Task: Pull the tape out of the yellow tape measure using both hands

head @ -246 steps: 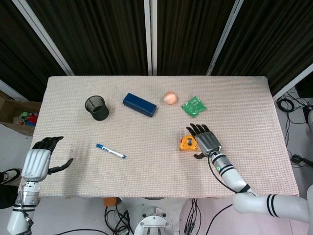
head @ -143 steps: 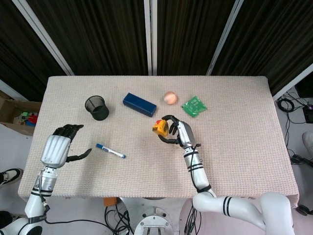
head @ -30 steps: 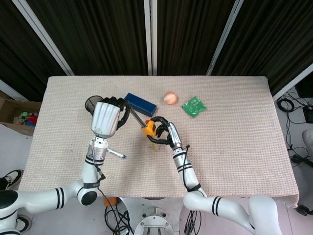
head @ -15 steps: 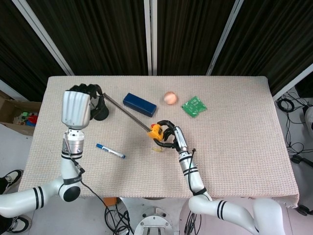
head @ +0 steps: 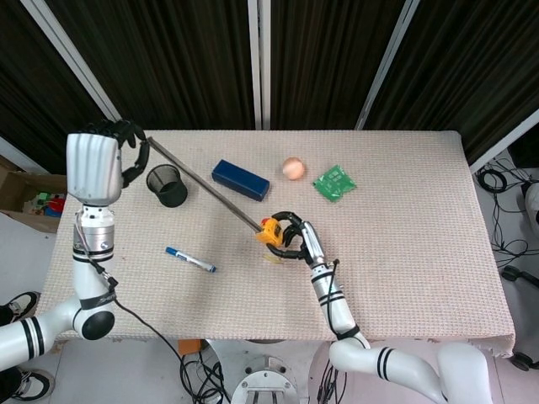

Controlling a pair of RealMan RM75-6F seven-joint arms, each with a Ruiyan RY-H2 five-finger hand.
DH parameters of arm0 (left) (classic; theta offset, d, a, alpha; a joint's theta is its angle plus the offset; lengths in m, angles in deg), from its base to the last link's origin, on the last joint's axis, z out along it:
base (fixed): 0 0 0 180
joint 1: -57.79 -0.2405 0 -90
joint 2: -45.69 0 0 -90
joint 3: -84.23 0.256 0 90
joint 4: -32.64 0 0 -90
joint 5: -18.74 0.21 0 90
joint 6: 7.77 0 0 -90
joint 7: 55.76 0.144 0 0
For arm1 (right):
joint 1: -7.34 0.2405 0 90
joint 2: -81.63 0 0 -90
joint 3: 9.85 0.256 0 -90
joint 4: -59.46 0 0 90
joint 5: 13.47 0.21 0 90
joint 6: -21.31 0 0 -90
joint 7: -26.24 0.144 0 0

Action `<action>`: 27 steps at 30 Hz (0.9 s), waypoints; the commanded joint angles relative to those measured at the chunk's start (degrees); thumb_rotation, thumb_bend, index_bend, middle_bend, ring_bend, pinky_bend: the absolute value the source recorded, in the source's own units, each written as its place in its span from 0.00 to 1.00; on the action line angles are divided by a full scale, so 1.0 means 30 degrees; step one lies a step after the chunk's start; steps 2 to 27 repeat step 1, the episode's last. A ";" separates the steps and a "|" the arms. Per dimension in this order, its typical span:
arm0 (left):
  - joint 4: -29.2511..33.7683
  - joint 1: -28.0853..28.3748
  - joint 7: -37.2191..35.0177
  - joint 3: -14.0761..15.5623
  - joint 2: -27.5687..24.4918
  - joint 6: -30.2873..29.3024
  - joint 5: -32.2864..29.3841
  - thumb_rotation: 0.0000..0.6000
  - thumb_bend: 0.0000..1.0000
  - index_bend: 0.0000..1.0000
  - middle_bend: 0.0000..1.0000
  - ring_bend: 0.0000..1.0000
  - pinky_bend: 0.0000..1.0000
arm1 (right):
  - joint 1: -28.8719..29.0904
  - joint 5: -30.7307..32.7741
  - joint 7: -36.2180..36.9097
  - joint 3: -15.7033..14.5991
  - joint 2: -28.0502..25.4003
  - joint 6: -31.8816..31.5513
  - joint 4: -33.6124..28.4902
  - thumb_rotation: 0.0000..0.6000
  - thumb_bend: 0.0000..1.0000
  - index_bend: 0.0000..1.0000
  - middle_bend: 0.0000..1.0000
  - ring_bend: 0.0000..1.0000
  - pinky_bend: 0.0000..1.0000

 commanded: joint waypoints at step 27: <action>0.0043 0.0053 -0.0068 0.0099 -0.0018 0.0016 -0.0084 1.00 0.48 0.64 0.64 0.60 0.69 | 0.0002 -0.0059 0.0048 -0.0002 0.0038 0.0006 0.0065 1.00 0.39 0.77 0.65 0.58 0.65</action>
